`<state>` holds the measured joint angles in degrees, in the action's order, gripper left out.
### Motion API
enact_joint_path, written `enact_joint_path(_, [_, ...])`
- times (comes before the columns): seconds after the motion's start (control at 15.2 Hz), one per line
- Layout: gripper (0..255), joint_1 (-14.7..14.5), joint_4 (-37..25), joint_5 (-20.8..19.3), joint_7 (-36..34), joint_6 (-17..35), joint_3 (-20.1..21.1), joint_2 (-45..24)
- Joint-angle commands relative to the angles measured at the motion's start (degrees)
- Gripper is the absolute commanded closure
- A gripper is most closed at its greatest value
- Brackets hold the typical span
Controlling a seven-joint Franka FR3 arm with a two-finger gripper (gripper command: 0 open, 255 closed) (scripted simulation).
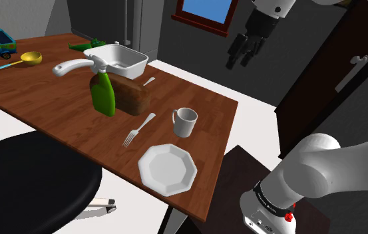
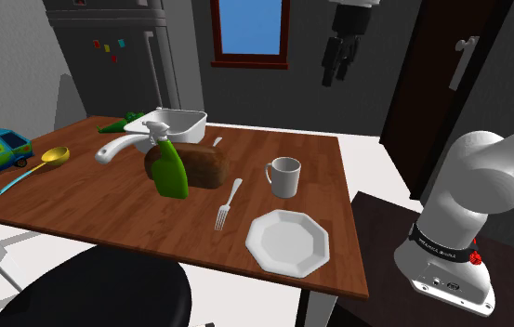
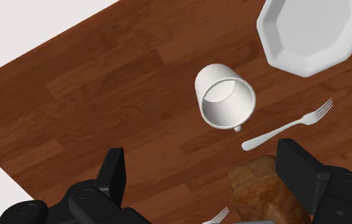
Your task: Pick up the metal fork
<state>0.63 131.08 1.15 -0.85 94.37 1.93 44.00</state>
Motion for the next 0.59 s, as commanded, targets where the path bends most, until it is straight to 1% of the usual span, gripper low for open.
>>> enact_joint_path(0.0, [0, 0.00, 0.00, 0.00, 0.00, 0.00, 0.00, 0.00])
enact_joint_path(0.26, [0, 1.14, 4.72, 2.66, -11.44, 5.14, 6.17, -0.28])
enact_joint_path(0.53, [0, 2.36, 7.49, 5.11, -22.95, 10.56, 12.64, -2.83])
